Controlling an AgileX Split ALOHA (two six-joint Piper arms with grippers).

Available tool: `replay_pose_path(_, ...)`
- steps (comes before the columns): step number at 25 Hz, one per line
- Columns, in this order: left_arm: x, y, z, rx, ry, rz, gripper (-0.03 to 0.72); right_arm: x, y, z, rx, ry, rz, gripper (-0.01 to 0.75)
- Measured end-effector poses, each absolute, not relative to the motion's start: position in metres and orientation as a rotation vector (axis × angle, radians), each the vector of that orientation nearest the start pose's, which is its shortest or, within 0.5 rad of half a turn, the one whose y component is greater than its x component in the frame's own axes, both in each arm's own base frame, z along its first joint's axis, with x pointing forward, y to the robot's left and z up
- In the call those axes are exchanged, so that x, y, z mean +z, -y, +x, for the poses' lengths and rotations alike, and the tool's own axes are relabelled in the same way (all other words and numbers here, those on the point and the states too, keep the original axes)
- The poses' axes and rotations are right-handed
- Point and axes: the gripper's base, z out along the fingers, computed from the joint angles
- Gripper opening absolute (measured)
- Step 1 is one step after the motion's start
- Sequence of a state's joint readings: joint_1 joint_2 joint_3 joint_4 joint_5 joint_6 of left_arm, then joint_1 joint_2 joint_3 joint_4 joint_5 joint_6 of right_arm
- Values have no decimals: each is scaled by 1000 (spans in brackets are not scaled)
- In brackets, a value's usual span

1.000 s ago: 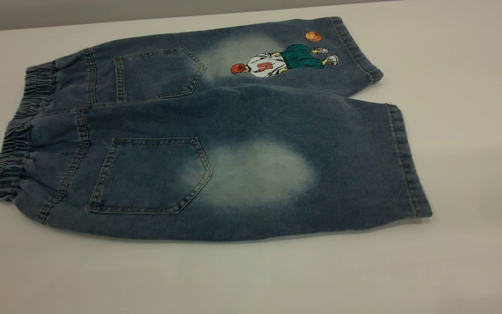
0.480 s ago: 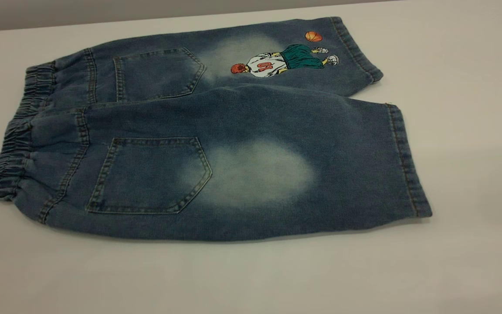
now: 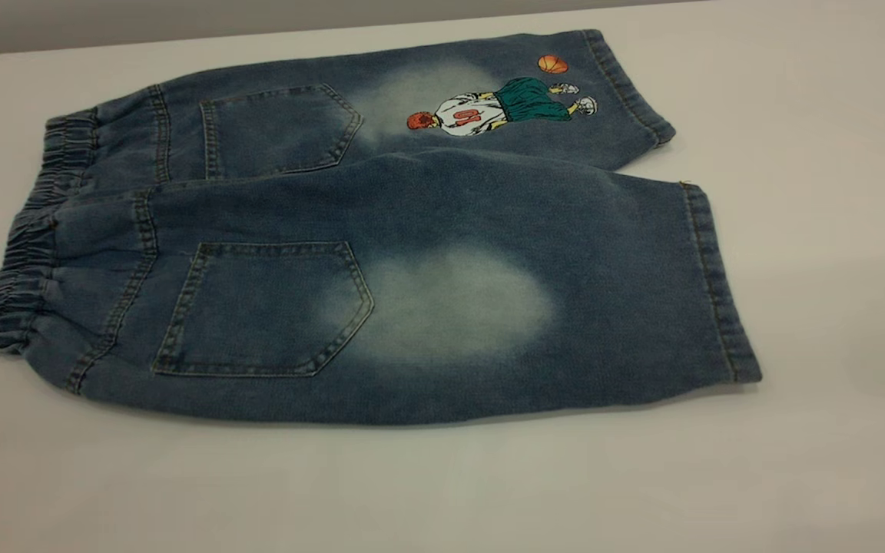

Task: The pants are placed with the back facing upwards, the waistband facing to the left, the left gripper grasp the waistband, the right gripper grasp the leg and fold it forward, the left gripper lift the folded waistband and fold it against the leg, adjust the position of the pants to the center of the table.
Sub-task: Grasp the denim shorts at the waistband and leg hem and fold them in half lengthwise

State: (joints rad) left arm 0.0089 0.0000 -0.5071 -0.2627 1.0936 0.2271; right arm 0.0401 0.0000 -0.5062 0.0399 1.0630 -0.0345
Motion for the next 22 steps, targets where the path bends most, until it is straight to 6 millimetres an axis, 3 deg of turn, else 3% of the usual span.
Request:
replay_pose_path(9,279,21,-8,-170,-2029,232,321,279,-3,-6,52,-2039,-77,540)
replay_pose_path(13,290,16,-3,-117,-2000,187,321,283,-3,-6,88,-2020,-19,540)
replay_pose_path(17,306,14,18,-145,-1981,96,321,298,-6,11,146,-2041,15,539)
replay_pose_path(22,319,13,60,-174,-2015,46,321,322,-14,52,228,-2041,-18,539)
